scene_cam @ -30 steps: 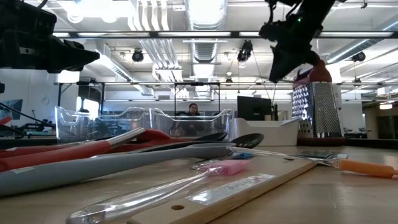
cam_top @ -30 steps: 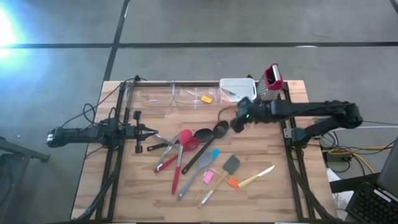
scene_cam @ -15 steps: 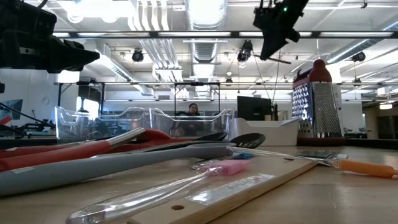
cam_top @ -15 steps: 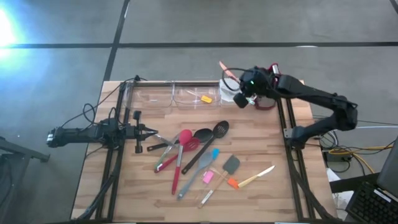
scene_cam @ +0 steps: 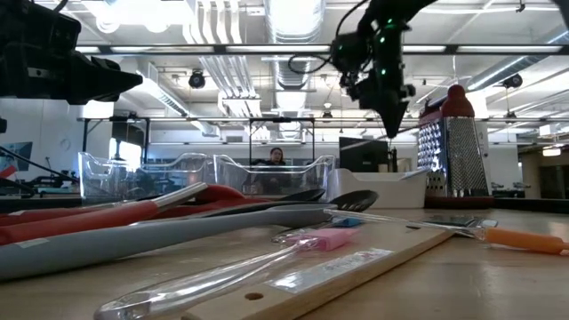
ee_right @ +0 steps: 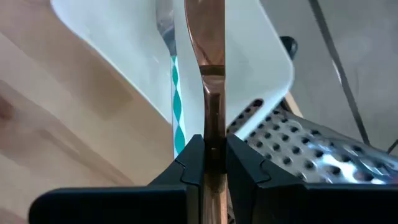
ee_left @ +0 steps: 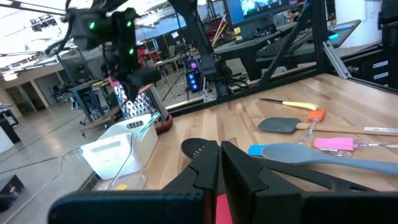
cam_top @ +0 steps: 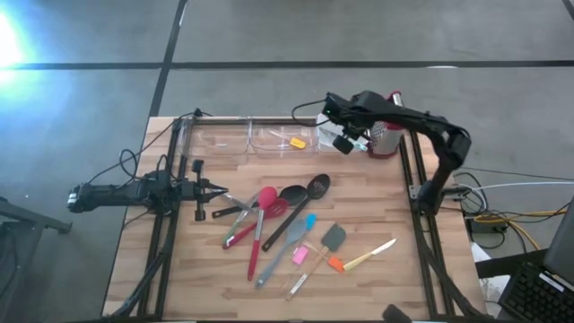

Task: Pick & Place Kitchen Items
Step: Put the gold table knife into the white bin

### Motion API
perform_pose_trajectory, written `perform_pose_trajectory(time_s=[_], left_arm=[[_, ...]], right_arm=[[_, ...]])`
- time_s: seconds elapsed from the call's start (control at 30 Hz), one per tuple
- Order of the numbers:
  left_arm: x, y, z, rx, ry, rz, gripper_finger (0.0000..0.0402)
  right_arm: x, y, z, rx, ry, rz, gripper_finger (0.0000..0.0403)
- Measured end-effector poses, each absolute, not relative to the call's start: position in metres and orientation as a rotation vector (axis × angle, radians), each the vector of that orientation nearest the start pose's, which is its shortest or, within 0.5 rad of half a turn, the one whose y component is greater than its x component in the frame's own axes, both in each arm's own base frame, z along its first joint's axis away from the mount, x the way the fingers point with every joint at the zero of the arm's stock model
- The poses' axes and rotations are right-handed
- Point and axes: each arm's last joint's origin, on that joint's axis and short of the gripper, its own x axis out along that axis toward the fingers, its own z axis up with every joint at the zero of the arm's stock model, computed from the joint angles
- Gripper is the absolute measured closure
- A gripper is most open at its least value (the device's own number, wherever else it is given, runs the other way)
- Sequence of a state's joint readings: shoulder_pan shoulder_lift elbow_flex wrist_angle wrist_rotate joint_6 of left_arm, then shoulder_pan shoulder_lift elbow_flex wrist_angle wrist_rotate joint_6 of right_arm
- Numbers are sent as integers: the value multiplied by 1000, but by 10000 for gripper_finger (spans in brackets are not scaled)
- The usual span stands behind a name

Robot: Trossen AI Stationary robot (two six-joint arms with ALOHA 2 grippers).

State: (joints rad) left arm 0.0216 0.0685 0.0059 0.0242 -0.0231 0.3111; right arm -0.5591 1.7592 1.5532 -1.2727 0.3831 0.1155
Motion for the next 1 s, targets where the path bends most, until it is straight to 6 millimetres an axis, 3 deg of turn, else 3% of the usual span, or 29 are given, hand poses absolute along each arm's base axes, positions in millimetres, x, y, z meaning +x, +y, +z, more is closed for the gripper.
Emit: perform_pose_trajectory(time_s=[0.23, 0.43, 1.0], left_arm=[[101, 3, 162, 311, 45, 39, 378], [101, 3, 162, 311, 45, 39, 378], [101, 3, 162, 311, 45, 38, 378]], right_arm=[[286, -211, 248, 322, 1555, -822, 373], [280, -227, 235, 406, 1625, -864, 373], [288, -230, 209, 416, 1700, -805, 373]])
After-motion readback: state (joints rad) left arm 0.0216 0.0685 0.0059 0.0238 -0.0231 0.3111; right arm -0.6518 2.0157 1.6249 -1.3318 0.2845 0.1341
